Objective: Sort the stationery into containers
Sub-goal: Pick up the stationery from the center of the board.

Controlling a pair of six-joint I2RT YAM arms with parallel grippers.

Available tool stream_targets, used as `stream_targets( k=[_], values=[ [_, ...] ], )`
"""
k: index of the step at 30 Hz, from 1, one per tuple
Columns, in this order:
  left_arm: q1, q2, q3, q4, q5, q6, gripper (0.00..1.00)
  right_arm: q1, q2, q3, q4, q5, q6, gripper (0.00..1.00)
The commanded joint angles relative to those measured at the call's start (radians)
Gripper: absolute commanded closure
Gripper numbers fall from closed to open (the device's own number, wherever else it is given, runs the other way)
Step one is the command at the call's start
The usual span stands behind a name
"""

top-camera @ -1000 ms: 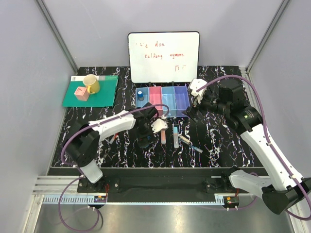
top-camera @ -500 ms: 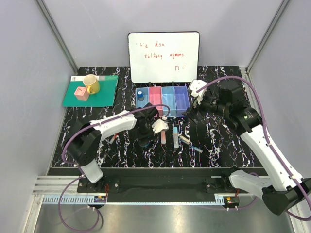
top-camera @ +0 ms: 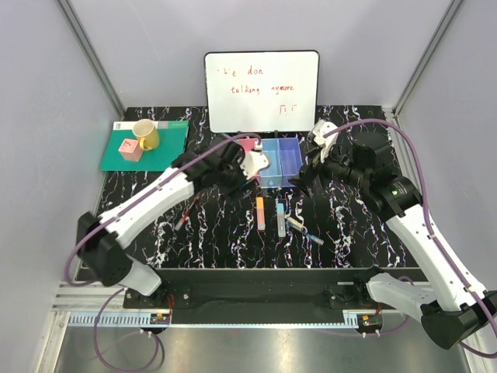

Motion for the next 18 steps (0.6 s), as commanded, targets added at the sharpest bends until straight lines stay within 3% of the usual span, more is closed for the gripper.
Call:
stream_targets(
  k=[1, 9, 18],
  values=[
    [0.002, -0.155, 0.095, 0.098, -0.038, -0.060, 1.00, 0.005, 0.008, 0.055, 0.064, -0.020, 0.164, 0.00],
    [-0.007, -0.348, 0.074, 0.257, -0.087, -0.047, 1.00, -0.050, 0.066, 0.151, 0.101, -0.136, 0.342, 0.00],
    [-0.058, -0.439, 0.068, 0.430, -0.058, -0.070, 1.00, -0.081, 0.211, 0.208, 0.261, -0.609, 0.689, 0.00]
  ],
)
